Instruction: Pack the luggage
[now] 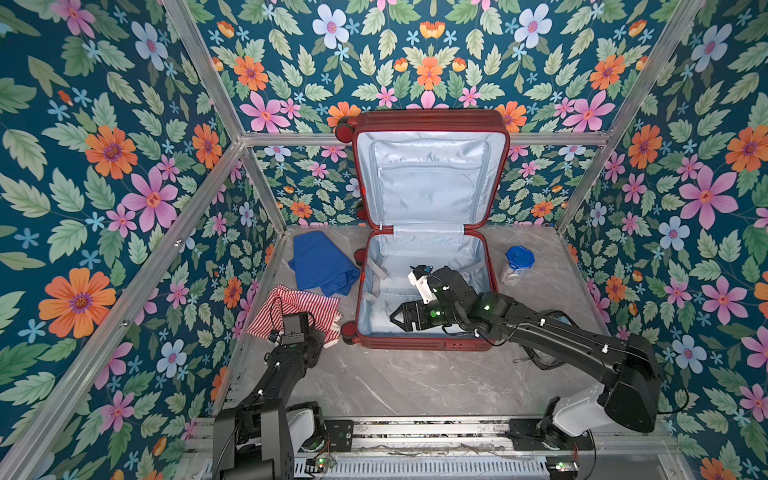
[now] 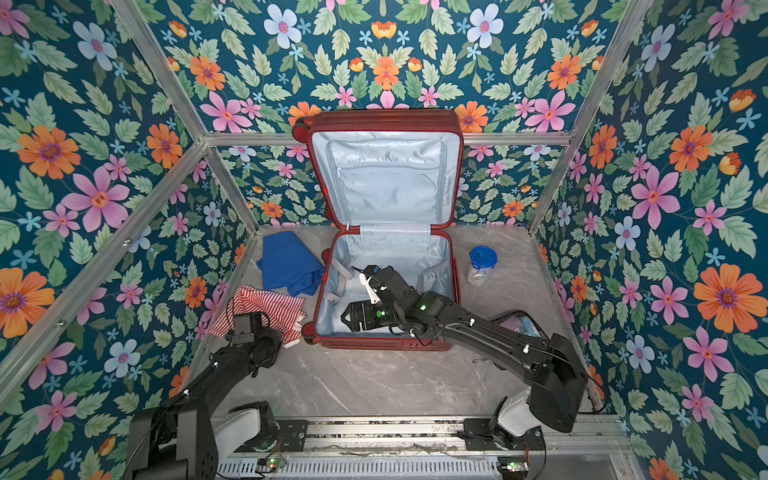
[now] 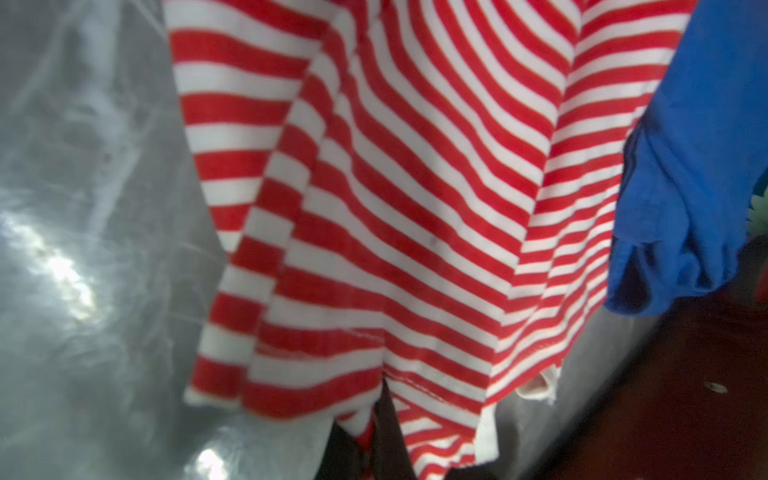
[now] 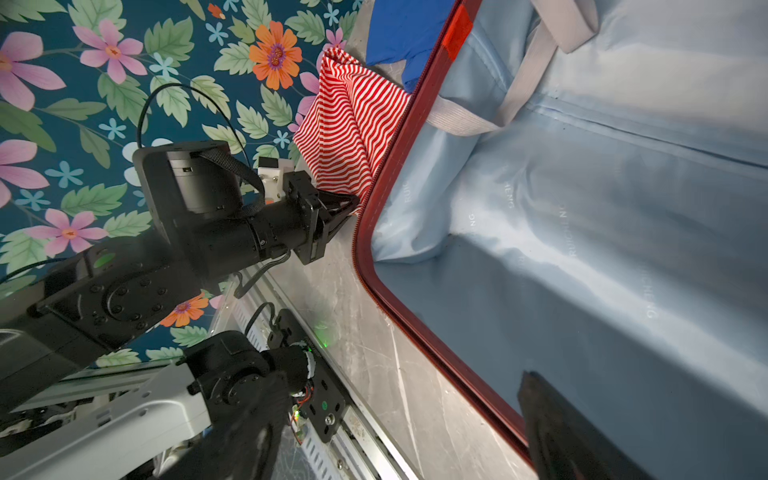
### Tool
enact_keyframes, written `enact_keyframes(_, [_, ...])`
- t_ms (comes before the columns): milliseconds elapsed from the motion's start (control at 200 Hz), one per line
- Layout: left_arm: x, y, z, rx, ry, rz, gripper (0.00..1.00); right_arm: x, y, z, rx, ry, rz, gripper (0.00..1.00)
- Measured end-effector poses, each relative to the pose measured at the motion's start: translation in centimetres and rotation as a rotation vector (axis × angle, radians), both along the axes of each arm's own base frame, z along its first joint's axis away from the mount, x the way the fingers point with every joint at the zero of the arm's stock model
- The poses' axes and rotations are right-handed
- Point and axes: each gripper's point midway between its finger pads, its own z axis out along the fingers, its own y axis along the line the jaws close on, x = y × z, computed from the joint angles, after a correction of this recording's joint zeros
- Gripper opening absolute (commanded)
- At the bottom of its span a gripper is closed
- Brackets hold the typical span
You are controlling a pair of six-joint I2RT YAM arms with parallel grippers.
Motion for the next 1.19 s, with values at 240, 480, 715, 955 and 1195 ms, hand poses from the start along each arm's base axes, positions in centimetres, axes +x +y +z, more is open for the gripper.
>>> enact_keyframes(240, [2.0, 0.4, 3.4, 0.025, -0.085, -0.036, 0.0, 1.4, 5.6, 0.9, 0.098, 0.104, 0.04, 0.85])
enact_keyframes(480, [3.1, 1.1, 5.5, 0.006, -0.135, -0.036, 0.0, 3.6, 11.1, -0.2, 0.184, 0.273, 0.017, 0.85])
enact_keyframes(715, [3.5, 1.3, 6.2, -0.046, -0.164, -0.042, 0.0, 5.8, 15.1, 0.2, 0.277, 0.389, -0.035, 0.84])
enact_keyframes(955, [4.0, 1.4, 7.6, -0.08, -0.212, -0.044, 0.0, 6.7, 17.2, -1.6, 0.306, 0.511, -0.09, 0.8])
enact_keyframes(1195, [2.2, 1.2, 8.0, -0.067, -0.202, -0.043, 0.0, 6.1, 15.8, -0.4, 0.311, 0.491, -0.106, 0.79])
